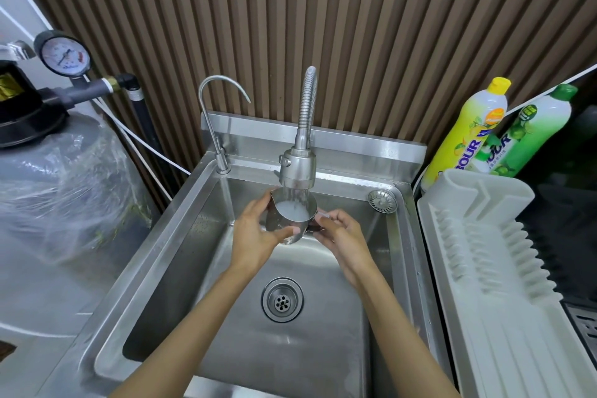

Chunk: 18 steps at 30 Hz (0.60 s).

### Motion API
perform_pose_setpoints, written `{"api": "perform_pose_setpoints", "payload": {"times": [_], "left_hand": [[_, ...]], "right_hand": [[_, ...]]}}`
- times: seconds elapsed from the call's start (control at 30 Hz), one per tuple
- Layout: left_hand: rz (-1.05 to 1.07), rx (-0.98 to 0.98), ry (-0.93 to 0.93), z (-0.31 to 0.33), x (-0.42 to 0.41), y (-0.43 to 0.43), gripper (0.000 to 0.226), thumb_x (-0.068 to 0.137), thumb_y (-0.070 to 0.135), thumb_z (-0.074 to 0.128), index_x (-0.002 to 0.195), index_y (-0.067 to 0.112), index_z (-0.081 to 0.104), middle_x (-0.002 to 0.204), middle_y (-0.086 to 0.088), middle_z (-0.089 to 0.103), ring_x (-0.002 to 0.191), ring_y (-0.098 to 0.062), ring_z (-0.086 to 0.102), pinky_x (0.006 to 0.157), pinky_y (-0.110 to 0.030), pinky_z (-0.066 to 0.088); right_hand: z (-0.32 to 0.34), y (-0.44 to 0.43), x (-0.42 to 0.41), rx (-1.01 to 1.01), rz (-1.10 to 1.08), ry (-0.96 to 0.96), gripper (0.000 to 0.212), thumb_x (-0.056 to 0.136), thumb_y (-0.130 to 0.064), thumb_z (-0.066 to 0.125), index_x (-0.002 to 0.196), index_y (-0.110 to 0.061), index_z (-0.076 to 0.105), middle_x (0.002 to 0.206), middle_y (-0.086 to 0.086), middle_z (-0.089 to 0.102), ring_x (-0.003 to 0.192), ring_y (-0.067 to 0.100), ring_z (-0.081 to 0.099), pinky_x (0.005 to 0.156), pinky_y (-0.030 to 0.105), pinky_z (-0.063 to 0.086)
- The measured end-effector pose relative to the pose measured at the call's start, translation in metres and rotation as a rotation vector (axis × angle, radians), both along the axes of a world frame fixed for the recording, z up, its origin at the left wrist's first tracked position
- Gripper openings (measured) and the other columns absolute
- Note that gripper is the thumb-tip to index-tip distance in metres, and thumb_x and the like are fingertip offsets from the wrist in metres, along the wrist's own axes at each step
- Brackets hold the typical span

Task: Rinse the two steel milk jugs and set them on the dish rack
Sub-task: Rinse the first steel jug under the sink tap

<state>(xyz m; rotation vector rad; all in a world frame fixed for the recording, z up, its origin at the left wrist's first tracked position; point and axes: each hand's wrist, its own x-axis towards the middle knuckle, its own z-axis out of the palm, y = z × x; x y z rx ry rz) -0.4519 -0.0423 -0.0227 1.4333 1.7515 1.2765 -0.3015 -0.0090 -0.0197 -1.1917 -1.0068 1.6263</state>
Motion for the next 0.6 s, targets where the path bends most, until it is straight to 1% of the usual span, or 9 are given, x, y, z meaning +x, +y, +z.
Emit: {"api": "perform_pose_setpoints", "payload": {"times": [0.1, 0.2, 0.27, 0.3, 0.33, 0.4, 0.47, 0.53, 0.6], "left_hand": [[0.012, -0.008, 0.045, 0.002, -0.001, -0.004, 0.079, 0.059, 0.025, 0.085, 0.129, 0.031, 0.050, 0.107, 0.000, 0.058, 0.094, -0.012, 0.055, 0.071, 0.009, 0.033], [0.028, -0.034, 0.080, 0.003, 0.000, -0.007, 0.076, 0.060, 0.033, 0.084, 0.129, 0.032, 0.051, 0.102, -0.001, 0.056, 0.092, -0.012, 0.055, 0.068, 0.004, 0.034], [0.030, -0.058, 0.086, 0.002, 0.002, -0.008, 0.078, 0.057, 0.043, 0.083, 0.128, 0.030, 0.053, 0.098, -0.002, 0.055, 0.090, -0.012, 0.055, 0.069, 0.001, 0.032], [0.031, -0.069, 0.089, 0.002, 0.003, -0.008, 0.082, 0.052, 0.053, 0.080, 0.127, 0.030, 0.054, 0.097, -0.002, 0.054, 0.089, -0.011, 0.056, 0.069, 0.000, 0.032], [0.030, -0.077, 0.087, 0.001, 0.004, -0.009, 0.088, 0.047, 0.063, 0.073, 0.126, 0.030, 0.054, 0.095, -0.002, 0.054, 0.088, -0.010, 0.056, 0.070, -0.003, 0.033], [0.033, -0.103, 0.071, -0.001, 0.005, -0.010, 0.097, 0.042, 0.073, 0.058, 0.129, 0.030, 0.052, 0.096, -0.002, 0.055, 0.090, -0.010, 0.057, 0.075, -0.012, 0.038], [0.031, -0.117, 0.050, -0.003, 0.007, -0.011, 0.100, 0.043, 0.075, 0.054, 0.130, 0.028, 0.051, 0.098, -0.002, 0.056, 0.092, -0.011, 0.058, 0.081, -0.018, 0.038], [0.015, -0.128, 0.025, -0.002, 0.010, -0.012, 0.094, 0.048, 0.072, 0.060, 0.128, 0.025, 0.053, 0.101, 0.000, 0.057, 0.098, -0.012, 0.059, 0.083, -0.018, 0.037], [-0.008, -0.152, -0.002, -0.001, 0.013, -0.011, 0.074, 0.062, 0.052, 0.075, 0.126, 0.022, 0.055, 0.104, 0.004, 0.055, 0.103, -0.011, 0.057, 0.083, -0.017, 0.036]], "right_hand": [[-0.002, 0.000, 0.001, -0.023, 0.008, -0.043, 0.011, 0.089, -0.009, 0.056, 0.079, -0.007, 0.050, 0.105, 0.016, 0.065, 0.089, 0.023, 0.063, 0.082, 0.026, 0.051], [-0.003, 0.000, 0.004, -0.035, 0.020, -0.081, 0.010, 0.088, -0.011, 0.057, 0.080, -0.008, 0.053, 0.084, 0.011, 0.065, 0.078, 0.021, 0.064, 0.080, 0.029, 0.053], [-0.003, 0.000, 0.006, -0.043, 0.027, -0.121, 0.011, 0.088, -0.013, 0.057, 0.079, -0.008, 0.055, 0.079, 0.011, 0.064, 0.077, 0.022, 0.063, 0.077, 0.030, 0.054], [-0.002, 0.000, 0.007, -0.053, 0.027, -0.133, 0.011, 0.088, -0.014, 0.058, 0.079, -0.008, 0.056, 0.078, 0.012, 0.064, 0.077, 0.023, 0.062, 0.075, 0.030, 0.055], [-0.001, 0.000, 0.008, -0.067, 0.026, -0.139, 0.012, 0.088, -0.015, 0.059, 0.079, -0.008, 0.057, 0.078, 0.013, 0.063, 0.077, 0.024, 0.061, 0.074, 0.030, 0.055], [0.001, 0.001, 0.010, -0.092, 0.027, -0.136, 0.013, 0.087, -0.015, 0.060, 0.076, -0.008, 0.058, 0.076, 0.013, 0.064, 0.072, 0.023, 0.063, 0.072, 0.032, 0.056], [0.004, 0.002, 0.012, -0.092, 0.022, -0.154, 0.013, 0.086, -0.015, 0.062, 0.074, -0.010, 0.060, 0.073, 0.011, 0.066, 0.069, 0.020, 0.065, 0.069, 0.033, 0.056], [0.005, 0.004, 0.014, -0.078, 0.004, -0.201, 0.013, 0.084, -0.017, 0.064, 0.073, -0.011, 0.060, 0.076, 0.013, 0.067, 0.072, 0.022, 0.066, 0.065, 0.031, 0.057], [0.005, 0.005, 0.015, -0.055, -0.024, -0.250, 0.014, 0.082, -0.017, 0.066, 0.071, -0.011, 0.059, 0.076, 0.013, 0.065, 0.072, 0.022, 0.063, 0.063, 0.029, 0.055]]}}
